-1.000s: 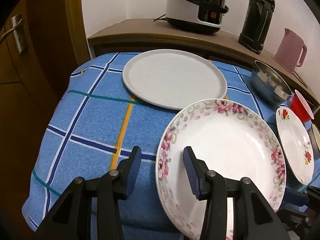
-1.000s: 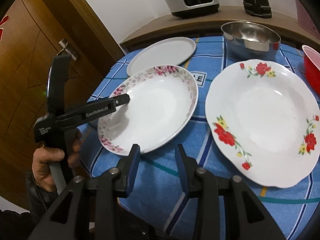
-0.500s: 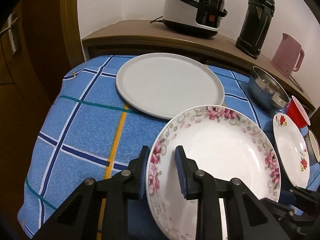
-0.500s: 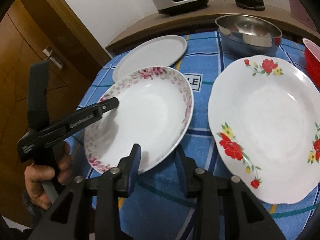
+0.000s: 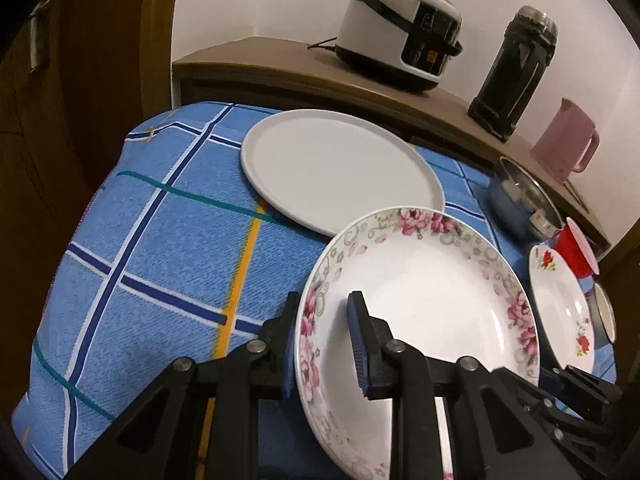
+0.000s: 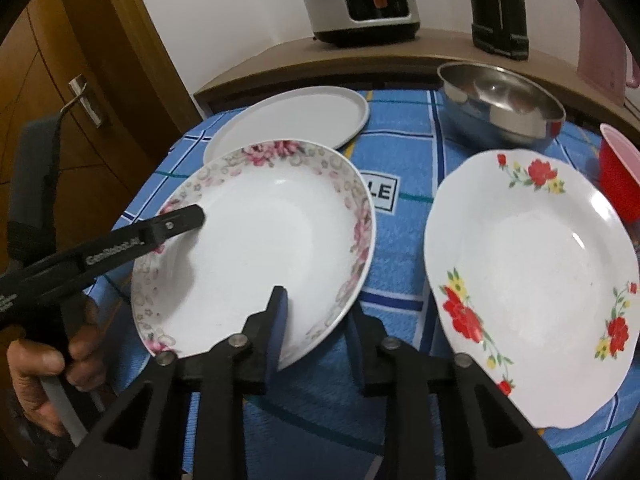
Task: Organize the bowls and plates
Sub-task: 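Carry the floral plate with both grippers onto the large plain white plate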
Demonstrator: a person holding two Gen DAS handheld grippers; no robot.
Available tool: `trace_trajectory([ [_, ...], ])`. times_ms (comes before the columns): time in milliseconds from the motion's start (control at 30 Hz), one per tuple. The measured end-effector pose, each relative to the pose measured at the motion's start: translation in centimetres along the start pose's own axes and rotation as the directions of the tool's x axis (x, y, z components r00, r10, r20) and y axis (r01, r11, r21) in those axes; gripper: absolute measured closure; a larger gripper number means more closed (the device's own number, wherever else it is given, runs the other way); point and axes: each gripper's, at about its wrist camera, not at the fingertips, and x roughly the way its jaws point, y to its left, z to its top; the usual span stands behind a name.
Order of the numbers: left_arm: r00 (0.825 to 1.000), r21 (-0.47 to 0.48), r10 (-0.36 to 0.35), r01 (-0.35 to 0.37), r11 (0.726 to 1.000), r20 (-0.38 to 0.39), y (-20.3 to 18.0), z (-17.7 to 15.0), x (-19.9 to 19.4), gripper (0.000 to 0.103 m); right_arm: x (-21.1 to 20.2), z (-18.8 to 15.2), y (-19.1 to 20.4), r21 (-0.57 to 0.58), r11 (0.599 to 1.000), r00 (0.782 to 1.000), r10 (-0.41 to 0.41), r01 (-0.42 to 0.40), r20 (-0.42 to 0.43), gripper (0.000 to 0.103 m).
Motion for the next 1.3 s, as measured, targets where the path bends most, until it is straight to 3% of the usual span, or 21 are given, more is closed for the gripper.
trace_trajectory([
  [333,0.998,0.002,0.039,-0.039,0.999,0.059,0.5,2.0,-1.4,0.077,0.4,2.9,1.2,-0.007,1.0,0.999,0.025,-0.024,0.031,0.08],
  [733,0.989,0.018,0.072,-0.075,0.997,0.131,0.9,7.0,-1.1,0.077,1.9,7.8,1.7,0.011,1.0,0.997,0.018,-0.019,0.081,0.08],
  [1300,0.991,0.008,0.11,-0.111,0.994,0.082,2.4,12.4,7.2,0.077,9.3,12.7,-0.3,0.152,0.987,0.996,-0.061,0.05,0.07,0.081],
])
